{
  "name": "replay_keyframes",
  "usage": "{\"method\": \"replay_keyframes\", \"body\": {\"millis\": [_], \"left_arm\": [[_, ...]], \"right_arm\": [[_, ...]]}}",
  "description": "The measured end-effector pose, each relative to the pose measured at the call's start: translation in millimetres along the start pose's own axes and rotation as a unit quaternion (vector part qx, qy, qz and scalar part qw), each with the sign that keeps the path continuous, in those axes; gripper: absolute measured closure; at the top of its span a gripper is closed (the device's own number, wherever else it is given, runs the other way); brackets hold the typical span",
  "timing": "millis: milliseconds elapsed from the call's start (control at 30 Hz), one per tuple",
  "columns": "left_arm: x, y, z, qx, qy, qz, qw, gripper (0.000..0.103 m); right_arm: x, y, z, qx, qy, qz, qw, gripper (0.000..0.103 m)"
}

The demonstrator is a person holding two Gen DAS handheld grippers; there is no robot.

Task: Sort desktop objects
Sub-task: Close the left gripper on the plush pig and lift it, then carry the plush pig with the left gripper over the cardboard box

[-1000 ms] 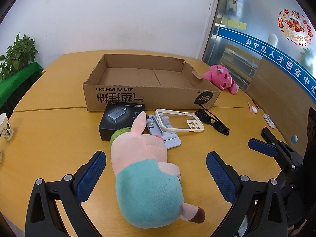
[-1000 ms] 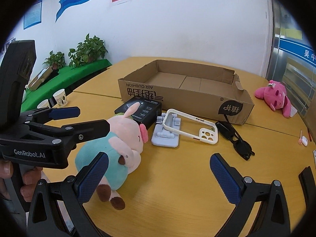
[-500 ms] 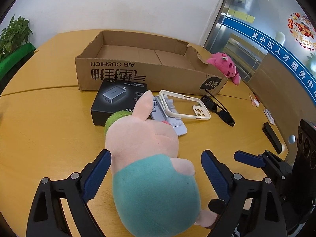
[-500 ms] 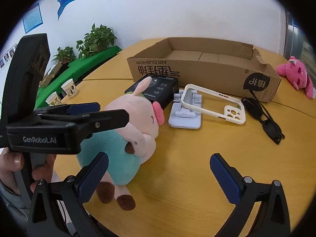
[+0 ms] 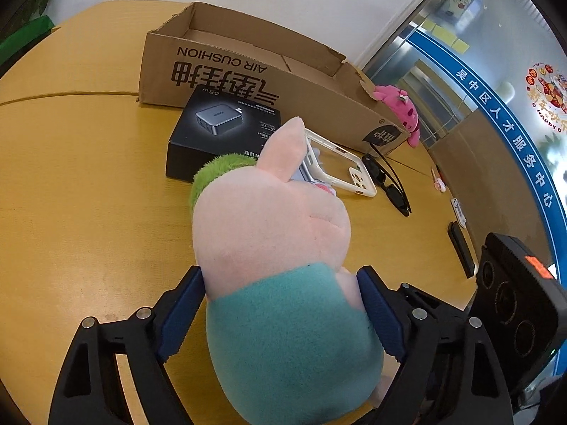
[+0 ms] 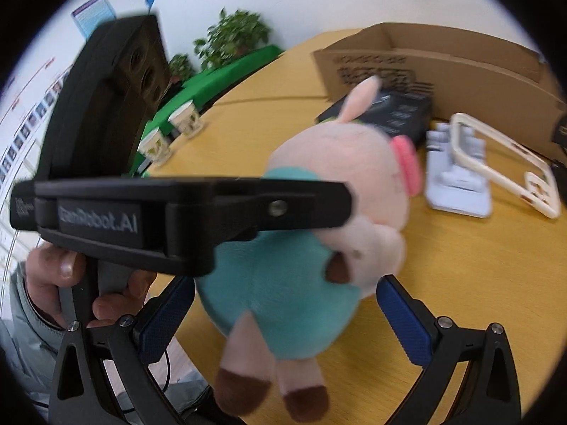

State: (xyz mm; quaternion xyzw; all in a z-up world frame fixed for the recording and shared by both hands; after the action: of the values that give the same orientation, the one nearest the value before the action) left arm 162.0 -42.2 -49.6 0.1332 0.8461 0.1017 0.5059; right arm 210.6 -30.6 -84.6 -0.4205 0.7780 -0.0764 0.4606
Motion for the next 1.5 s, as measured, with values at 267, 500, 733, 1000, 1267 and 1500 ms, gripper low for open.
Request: {"method": "replay_keyframes", "body": {"millis": [267, 500, 733, 1000, 1267, 1500], "left_arm": [[-14, 3, 0, -0.007, 0.008, -0.01, 0.9999, 0.029], [-66, 38, -47, 0.041, 0.093, -0.027, 0.9945, 0.03], [-148, 91, -151, 0.116, 0.221, -0.002, 0.9683, 0.03], [-248, 150, -283, 0.19, 0.334, 0.008, 0.9231, 0.03], [-287, 151, -371, 0.197, 0.376, 0.012, 0.9052, 0.03], [-244, 126, -435, 0.182, 0.35, -0.002, 0.9188, 0.03]], "right_arm": [[12, -12, 2, -0.035, -0.021, 0.006, 0.999, 0.02], [-27, -33, -28, -0.075, 0.028, 0.007, 0.997, 0.024], [-112, -55, -120, -0.154, 0.125, 0.07, 0.978, 0.024], [-220, -89, -243, -0.224, 0.227, 0.122, 0.94, 0.024], [-266, -104, -336, -0.258, 0.254, 0.139, 0.922, 0.024], [-235, -67, -394, -0.243, 0.241, 0.118, 0.932, 0.024]]}}
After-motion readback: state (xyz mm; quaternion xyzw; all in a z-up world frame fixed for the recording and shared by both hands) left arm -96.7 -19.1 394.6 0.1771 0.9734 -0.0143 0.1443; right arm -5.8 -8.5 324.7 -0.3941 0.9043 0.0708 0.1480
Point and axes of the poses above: each gripper's, at about its wrist camera, not at the fingertips, and x roughly the way its jaws point, y to its right, z to its underside, the point moved 8 cm from there along x, roughly the way its jaws point, and after that the axes turned 12 degrees about -z, right-handed, at the moved point
